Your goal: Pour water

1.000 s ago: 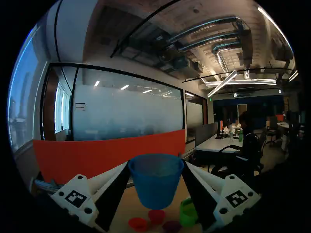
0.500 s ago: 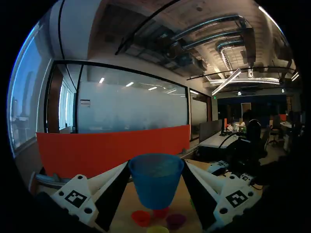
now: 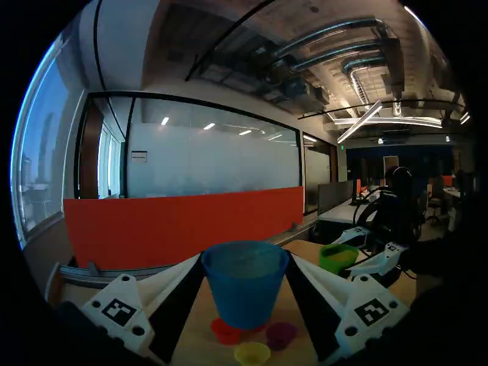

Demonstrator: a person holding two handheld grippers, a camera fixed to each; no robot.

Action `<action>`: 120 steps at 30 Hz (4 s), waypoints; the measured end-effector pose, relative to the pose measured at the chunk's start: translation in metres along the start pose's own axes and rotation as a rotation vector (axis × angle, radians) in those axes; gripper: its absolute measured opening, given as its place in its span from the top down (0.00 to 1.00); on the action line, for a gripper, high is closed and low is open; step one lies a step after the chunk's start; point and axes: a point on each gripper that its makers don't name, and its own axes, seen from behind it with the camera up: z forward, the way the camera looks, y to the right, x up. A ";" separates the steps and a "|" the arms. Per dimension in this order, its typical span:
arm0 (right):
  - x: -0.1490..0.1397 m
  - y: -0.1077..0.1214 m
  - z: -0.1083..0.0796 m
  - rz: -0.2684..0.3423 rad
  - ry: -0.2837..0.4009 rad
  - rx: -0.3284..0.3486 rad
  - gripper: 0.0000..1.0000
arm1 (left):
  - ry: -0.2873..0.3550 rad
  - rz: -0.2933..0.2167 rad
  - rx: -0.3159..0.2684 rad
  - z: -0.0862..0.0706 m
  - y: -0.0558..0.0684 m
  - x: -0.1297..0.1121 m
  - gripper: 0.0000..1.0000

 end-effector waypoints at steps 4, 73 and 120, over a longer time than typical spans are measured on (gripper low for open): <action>0.003 0.009 -0.008 0.013 0.002 -0.023 0.10 | -0.010 0.007 -0.001 -0.003 0.002 -0.007 0.11; -0.155 0.011 -0.028 0.028 -0.432 0.035 0.09 | -0.596 0.145 -0.126 -0.068 0.033 -0.258 0.10; -0.196 0.006 -0.026 0.038 -0.509 0.034 0.09 | -0.694 0.042 -0.109 -0.087 0.020 -0.313 0.10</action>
